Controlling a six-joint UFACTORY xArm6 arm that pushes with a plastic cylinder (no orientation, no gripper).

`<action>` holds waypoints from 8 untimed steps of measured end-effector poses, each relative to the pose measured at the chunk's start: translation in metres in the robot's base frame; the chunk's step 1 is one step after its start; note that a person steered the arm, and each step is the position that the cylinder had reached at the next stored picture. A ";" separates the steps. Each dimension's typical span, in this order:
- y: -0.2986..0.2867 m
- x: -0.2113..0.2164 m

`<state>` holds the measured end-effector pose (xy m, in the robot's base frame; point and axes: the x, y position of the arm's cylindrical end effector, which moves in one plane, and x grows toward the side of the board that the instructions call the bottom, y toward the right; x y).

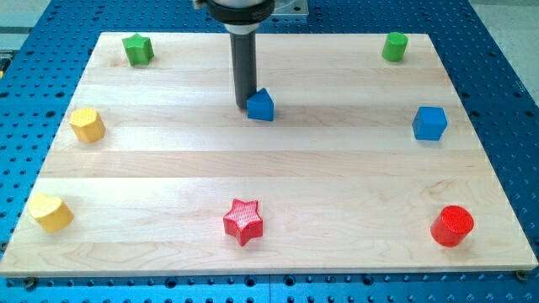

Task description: Push the green circle diagonally to the cube

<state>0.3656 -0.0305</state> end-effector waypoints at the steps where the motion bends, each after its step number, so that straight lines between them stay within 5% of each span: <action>1: 0.035 -0.003; 2: 0.079 -0.047; 5: 0.118 -0.050; 7: 0.276 -0.045; 8: 0.300 -0.099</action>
<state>0.2667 0.2691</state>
